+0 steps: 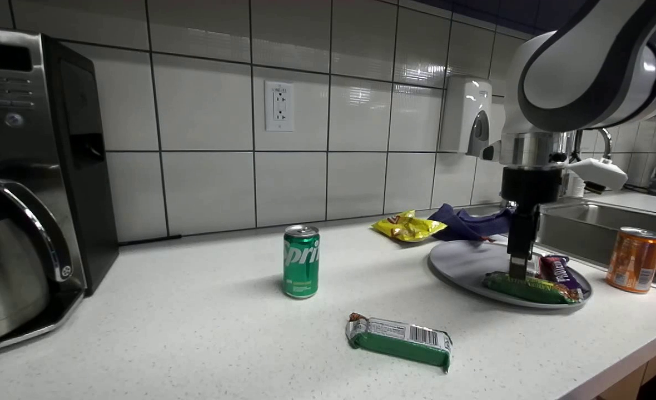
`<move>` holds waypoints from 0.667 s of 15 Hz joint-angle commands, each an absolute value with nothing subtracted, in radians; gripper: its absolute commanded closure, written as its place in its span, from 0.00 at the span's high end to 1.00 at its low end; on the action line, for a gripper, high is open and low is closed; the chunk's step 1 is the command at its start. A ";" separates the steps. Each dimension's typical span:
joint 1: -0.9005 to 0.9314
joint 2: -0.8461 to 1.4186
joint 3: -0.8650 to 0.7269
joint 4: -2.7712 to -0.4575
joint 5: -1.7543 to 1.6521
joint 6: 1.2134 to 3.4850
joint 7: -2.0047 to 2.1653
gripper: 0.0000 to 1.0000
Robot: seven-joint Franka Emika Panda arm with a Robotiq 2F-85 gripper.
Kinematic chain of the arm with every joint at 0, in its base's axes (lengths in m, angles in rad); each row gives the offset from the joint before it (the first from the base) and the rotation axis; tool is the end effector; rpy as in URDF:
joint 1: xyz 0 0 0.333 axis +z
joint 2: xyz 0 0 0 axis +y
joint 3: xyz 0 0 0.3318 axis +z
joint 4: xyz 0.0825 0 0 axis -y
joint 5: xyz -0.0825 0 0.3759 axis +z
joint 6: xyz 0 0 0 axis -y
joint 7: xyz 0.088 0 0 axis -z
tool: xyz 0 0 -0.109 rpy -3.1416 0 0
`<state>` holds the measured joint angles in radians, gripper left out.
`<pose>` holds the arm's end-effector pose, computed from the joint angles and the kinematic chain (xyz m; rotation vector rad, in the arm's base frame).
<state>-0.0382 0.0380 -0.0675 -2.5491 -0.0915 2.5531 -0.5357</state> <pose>0.4449 -0.0462 0.2734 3.0029 0.7779 -0.0755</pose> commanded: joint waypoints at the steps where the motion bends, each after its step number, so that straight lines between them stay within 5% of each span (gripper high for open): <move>1: -0.038 -0.021 -0.042 -2.557 -0.047 2.523 -0.584 1.00; 10: 0.047 -0.099 0.004 -2.576 0.089 2.492 -0.717 1.00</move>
